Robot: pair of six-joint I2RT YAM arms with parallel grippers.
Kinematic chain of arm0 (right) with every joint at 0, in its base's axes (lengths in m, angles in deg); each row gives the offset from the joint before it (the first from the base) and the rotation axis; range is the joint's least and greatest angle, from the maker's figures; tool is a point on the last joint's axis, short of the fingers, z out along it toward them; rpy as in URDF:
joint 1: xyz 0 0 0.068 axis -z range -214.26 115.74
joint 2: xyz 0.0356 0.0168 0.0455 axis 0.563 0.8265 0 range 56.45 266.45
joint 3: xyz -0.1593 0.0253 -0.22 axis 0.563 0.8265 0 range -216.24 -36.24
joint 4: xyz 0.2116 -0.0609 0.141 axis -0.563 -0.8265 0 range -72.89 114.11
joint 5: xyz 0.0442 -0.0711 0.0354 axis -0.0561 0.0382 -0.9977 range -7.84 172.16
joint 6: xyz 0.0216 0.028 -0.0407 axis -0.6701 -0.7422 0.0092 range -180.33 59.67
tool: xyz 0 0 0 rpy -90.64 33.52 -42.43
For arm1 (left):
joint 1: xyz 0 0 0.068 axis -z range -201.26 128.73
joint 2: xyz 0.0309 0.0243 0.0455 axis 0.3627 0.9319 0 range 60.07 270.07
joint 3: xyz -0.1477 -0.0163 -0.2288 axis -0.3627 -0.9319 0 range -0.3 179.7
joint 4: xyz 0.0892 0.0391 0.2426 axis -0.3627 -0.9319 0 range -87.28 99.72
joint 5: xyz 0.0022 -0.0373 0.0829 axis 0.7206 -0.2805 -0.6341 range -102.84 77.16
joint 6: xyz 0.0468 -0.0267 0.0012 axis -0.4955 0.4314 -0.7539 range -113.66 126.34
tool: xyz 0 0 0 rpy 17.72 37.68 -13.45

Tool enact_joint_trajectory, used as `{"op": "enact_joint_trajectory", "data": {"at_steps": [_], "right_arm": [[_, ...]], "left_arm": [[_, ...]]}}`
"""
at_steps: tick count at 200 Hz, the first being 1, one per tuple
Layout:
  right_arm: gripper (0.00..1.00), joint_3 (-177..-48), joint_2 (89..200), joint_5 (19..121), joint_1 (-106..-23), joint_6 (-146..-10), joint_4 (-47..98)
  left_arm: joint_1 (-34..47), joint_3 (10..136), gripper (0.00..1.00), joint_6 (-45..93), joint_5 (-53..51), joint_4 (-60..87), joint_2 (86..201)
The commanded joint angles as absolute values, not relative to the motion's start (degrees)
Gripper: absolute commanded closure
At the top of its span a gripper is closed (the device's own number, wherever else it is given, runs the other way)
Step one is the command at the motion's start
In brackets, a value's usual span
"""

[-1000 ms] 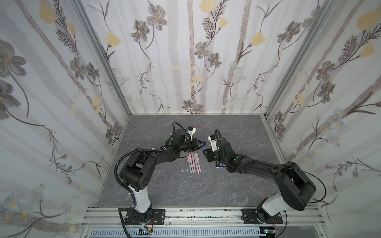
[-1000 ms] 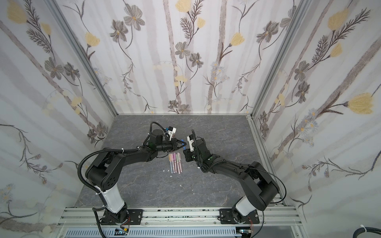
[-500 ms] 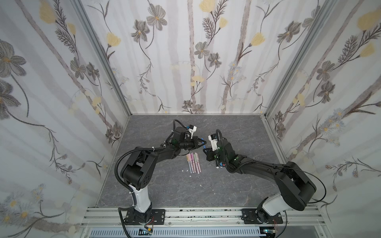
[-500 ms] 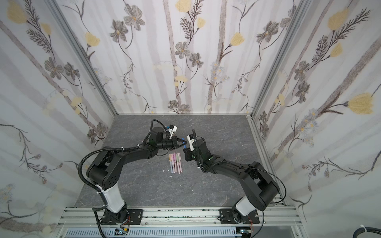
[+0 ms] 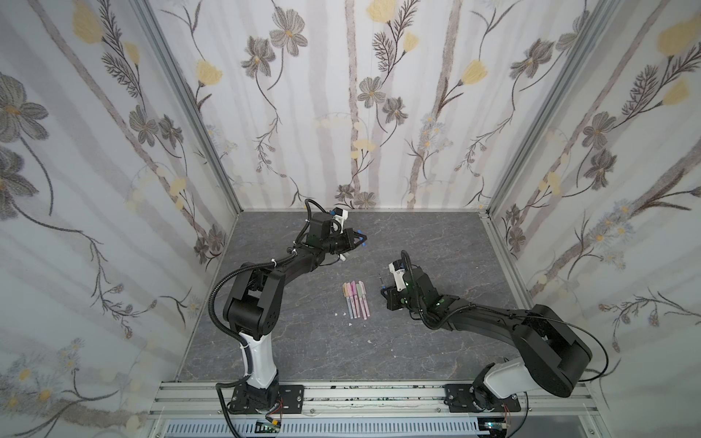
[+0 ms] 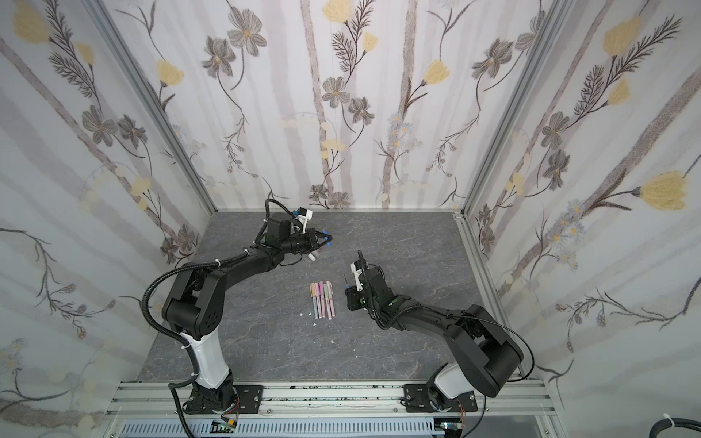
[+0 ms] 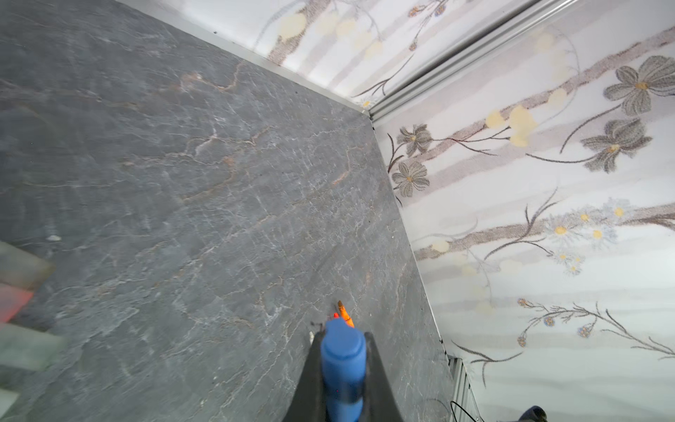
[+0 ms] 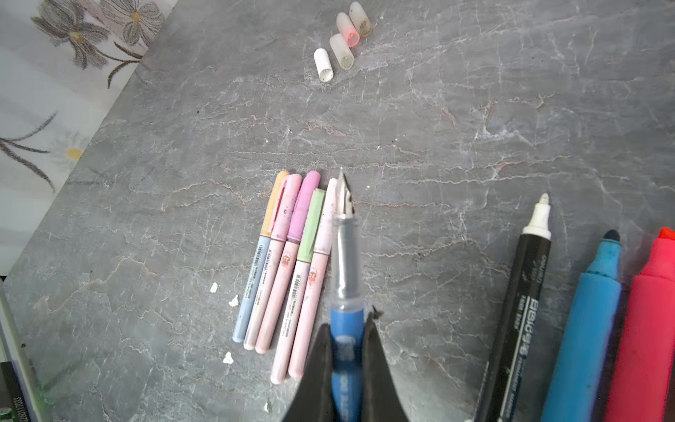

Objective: Remove pen caps from pens
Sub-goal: Place the pen at the center of the table.

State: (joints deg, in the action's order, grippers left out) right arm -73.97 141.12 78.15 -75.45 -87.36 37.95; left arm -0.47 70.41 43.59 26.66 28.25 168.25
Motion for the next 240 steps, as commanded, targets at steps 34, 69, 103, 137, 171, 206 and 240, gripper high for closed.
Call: {"op": "enact_joint_trajectory", "data": {"at_steps": [34,69,103,137,171,206,240], "right_arm": [[1.00,-81.28,149.79,88.50,-75.61,-93.01,28.15],[1.00,-85.07,154.26,93.20,-75.67,-94.51,24.28],[1.00,-87.97,157.13,96.40,-75.70,-94.49,20.94],[0.96,-89.37,158.40,98.45,-75.79,-94.02,18.85],[0.92,-90.28,158.85,99.83,-76.28,-93.56,17.18],[0.86,-90.38,158.54,100.32,-76.56,-93.49,16.52],[0.81,-90.38,157.96,100.68,-76.91,-93.52,16.05]], "left_arm": [[-5.39,61.79,1.00,40.20,25.11,26.65,161.93],[-8.56,55.70,1.00,38.77,25.00,26.77,158.82],[-10.33,51.42,1.00,38.41,25.39,28.04,157.39],[-11.34,49.08,1.00,38.47,26.08,29.45,157.20],[-11.81,47.86,1.00,38.68,26.47,30.63,157.57],[-11.91,47.38,1.00,38.77,26.61,31.24,158.41],[-11.94,46.90,1.00,39.22,26.76,32.63,159.81]]}}
